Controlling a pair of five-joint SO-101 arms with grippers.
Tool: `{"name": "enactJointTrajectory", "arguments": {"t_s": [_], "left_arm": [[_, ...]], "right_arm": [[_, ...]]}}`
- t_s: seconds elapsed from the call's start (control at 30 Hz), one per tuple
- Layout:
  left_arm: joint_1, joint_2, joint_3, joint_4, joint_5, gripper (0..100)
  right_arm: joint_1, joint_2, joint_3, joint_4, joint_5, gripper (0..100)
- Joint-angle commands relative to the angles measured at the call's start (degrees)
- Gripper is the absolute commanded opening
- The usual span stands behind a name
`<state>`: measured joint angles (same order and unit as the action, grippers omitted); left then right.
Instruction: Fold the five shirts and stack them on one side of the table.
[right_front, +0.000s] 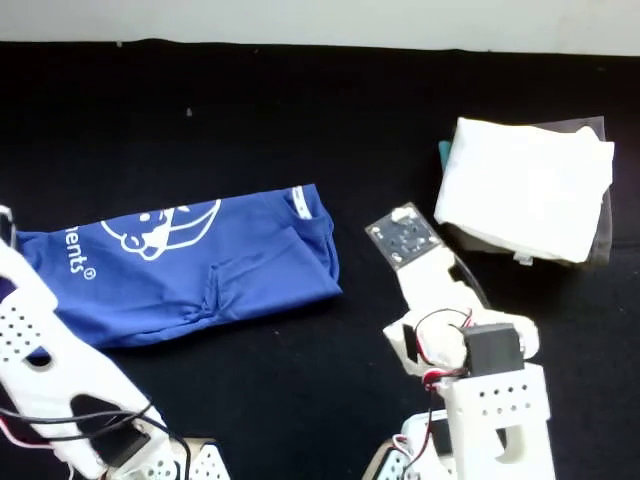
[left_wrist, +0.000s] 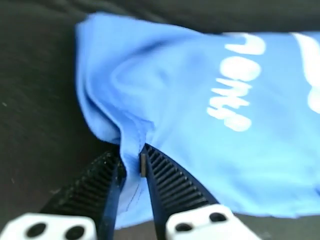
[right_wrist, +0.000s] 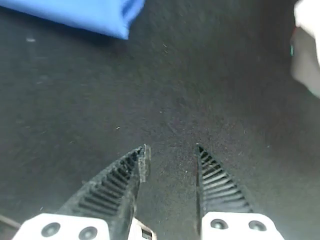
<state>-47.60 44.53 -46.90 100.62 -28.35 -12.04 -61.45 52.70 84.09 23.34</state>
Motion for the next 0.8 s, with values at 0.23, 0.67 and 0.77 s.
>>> {"name": "enactJointTrajectory", "arguments": {"t_s": [0.23, 0.67, 0.77], "left_arm": [[36.6, -45.0, 32.7, 0.4, 7.1, 1], [65.3, -29.1, 22.0, -8.9, 17.0, 1], [65.5, -21.9, 15.3, -9.6, 17.1, 1]], "right_arm": [[12.3, -0.9, 12.0, -10.6, 8.2, 13.9], [17.5, -0.9, 18.9, -16.2, 9.7, 13.9], [17.5, -0.9, 18.9, -16.3, 9.5, 13.9]]}}
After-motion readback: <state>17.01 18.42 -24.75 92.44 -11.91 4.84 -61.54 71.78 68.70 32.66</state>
